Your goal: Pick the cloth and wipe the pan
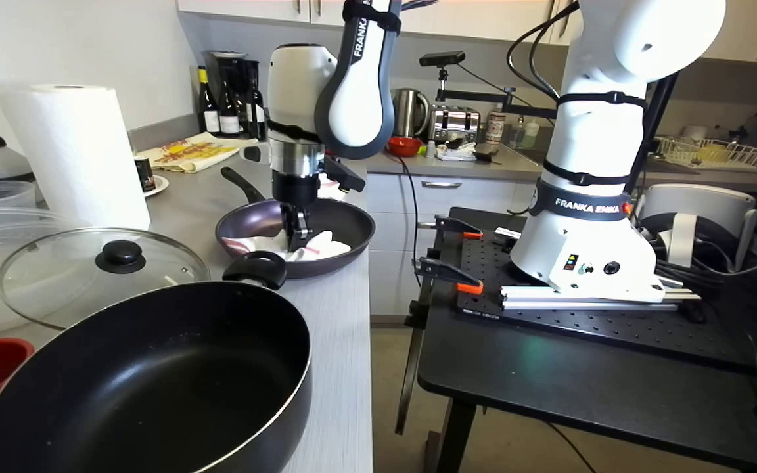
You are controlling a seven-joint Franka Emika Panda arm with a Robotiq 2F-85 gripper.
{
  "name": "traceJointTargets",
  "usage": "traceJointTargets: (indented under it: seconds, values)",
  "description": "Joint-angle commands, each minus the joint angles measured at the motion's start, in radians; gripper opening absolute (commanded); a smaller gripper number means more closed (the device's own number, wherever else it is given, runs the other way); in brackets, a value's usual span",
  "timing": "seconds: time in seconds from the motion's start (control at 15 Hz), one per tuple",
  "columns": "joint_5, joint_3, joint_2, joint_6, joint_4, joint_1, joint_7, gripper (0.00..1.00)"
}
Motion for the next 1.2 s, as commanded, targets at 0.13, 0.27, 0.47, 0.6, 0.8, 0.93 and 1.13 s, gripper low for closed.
traceJointTargets:
  seconds: [0.13, 0.27, 0.47, 0.6, 0.8, 0.93, 1.13]
  values:
    - [-0.011, 0.122, 0.055, -0.031, 0.033, -0.063, -0.078, 0.03]
    - [-0.009, 0.173, 0.07, -0.034, 0.039, -0.104, -0.117, 0.03]
    - [0.0, 0.289, 0.101, -0.04, 0.046, -0.223, -0.212, 0.03]
    - [0.014, 0.4, 0.14, -0.038, 0.052, -0.349, -0.311, 0.03]
    - [0.026, 0.513, 0.199, -0.064, 0.062, -0.503, -0.428, 0.03]
    - [0.037, 0.55, 0.22, -0.09, 0.066, -0.569, -0.481, 0.03]
    - [0.049, 0.601, 0.236, -0.112, 0.063, -0.649, -0.534, 0.03]
